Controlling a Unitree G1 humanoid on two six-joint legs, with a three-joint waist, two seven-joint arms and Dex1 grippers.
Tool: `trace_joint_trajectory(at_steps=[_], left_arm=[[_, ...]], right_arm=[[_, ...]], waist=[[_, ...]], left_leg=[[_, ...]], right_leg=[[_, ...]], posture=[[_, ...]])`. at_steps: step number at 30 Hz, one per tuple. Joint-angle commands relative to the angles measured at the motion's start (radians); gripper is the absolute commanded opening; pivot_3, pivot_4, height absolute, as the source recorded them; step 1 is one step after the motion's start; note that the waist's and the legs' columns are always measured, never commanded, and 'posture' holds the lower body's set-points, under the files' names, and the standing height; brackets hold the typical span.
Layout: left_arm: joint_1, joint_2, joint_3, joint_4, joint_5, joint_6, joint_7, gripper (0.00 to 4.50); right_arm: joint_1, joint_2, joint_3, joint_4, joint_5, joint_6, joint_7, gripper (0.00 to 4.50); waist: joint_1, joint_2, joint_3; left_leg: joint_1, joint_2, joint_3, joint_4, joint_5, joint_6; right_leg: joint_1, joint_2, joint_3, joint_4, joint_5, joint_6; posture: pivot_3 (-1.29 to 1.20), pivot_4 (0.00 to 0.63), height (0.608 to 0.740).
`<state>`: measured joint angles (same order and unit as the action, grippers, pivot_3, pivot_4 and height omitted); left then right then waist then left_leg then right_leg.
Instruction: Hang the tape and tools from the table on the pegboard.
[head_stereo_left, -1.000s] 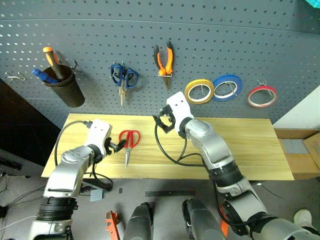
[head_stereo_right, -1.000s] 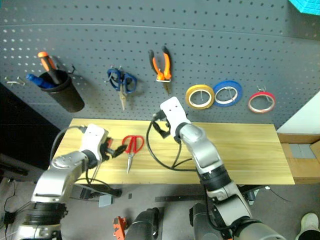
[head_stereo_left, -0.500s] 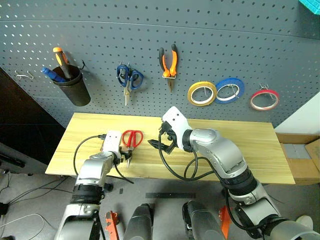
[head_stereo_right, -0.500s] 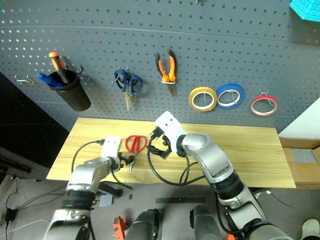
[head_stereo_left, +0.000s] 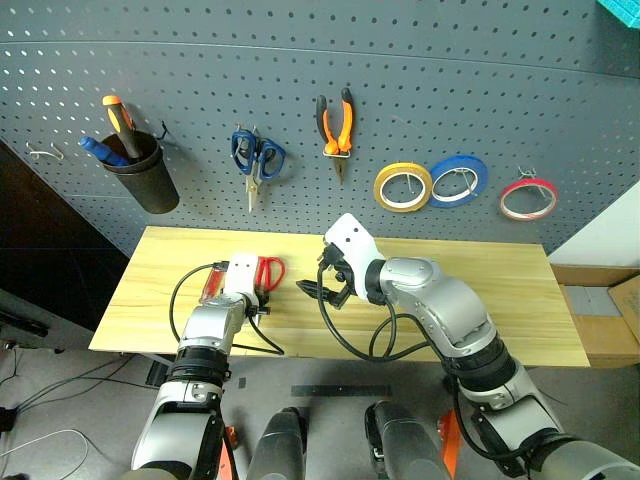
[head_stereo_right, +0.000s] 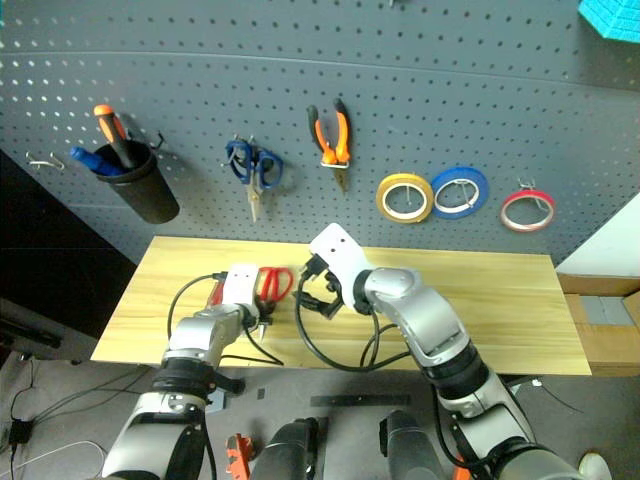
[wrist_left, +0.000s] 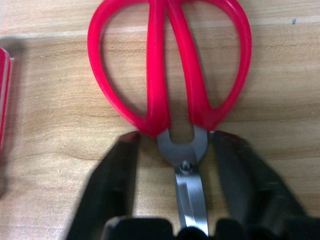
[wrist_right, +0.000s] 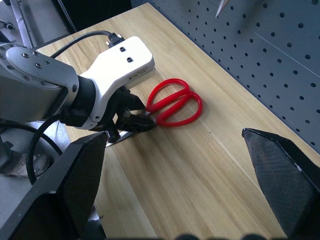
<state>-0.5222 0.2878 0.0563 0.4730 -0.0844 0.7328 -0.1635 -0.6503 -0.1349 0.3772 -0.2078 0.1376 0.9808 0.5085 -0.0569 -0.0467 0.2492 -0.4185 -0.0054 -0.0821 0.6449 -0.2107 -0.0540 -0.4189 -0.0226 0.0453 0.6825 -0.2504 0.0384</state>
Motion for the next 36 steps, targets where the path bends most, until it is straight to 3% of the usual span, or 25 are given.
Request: trace_joint_trajectory(at_steps=[1,8,13,19,23,30,36], left_arm=[[0.038,0.005,-0.01,-0.025,0.002,-0.031,-0.034,1.08],[0.119,0.015,-0.019,-0.139,0.007,-0.124,-0.079,1.08],[0.255,0.043,-0.026,-0.337,0.048,-0.279,-0.07,1.08],[0.448,0.146,-0.043,-0.547,0.157,-0.616,-0.078,1.08],[0.504,0.205,0.002,-0.607,0.19,-0.8,-0.066,1.08],[0.447,0.267,0.095,-0.69,0.193,-0.943,-0.06,1.08],[0.327,0.284,0.117,-0.673,0.199,-0.941,-0.061,1.08]], right_arm=[[-0.028,-0.004,-0.024,-0.056,0.016,0.011,-0.004,4.5],[-0.036,-0.03,-0.043,-0.092,0.039,0.035,0.003,4.5],[-0.035,-0.095,-0.077,-0.174,0.074,0.04,0.035,4.5],[0.012,-0.201,-0.101,-0.238,0.055,-0.175,0.081,4.5],[0.043,-0.23,-0.153,-0.254,0.125,-0.289,0.159,4.5],[0.018,-0.262,-0.178,-0.236,0.172,-0.329,0.215,4.5],[0.003,-0.258,-0.175,-0.194,0.161,-0.358,0.208,4.5]], waist=[[0.0,0.0,0.0],[0.0,0.0,0.0],[0.0,0.0,0.0],[0.0,0.001,0.0],[0.0,0.001,0.001],[0.001,0.001,0.001],[0.003,0.001,0.001]], left_leg=[[0.0,0.0,0.0,0.0,0.0,0.0],[-0.001,0.001,0.0,-0.001,0.0,0.0],[-0.001,0.001,0.0,-0.001,0.0,0.0],[-0.002,0.001,0.0,-0.003,0.0,0.0],[-0.002,0.001,0.001,-0.003,0.0,0.0],[-0.002,0.001,0.001,-0.002,0.0,0.0],[-0.002,0.001,0.001,-0.002,0.0,0.0]], right_leg=[[0.0,0.0,0.0,0.0,0.0,0.0],[0.0,-0.001,0.0,-0.001,0.0,0.0],[-0.001,-0.001,0.0,-0.002,0.0,0.0],[-0.001,-0.006,0.0,-0.003,0.0,0.0],[-0.001,-0.006,0.0,-0.004,0.0,0.0],[-0.001,-0.005,0.0,-0.004,-0.001,0.0],[-0.001,-0.001,0.0,-0.004,-0.001,0.0]], posture=[[-0.05,0.216,0.74],[-0.06,0.216,0.74],[-0.06,0.219,0.74],[-0.06,0.219,0.74],[-0.06,0.215,0.74],[-0.04,0.209,0.74],[-0.03,0.204,0.74]])
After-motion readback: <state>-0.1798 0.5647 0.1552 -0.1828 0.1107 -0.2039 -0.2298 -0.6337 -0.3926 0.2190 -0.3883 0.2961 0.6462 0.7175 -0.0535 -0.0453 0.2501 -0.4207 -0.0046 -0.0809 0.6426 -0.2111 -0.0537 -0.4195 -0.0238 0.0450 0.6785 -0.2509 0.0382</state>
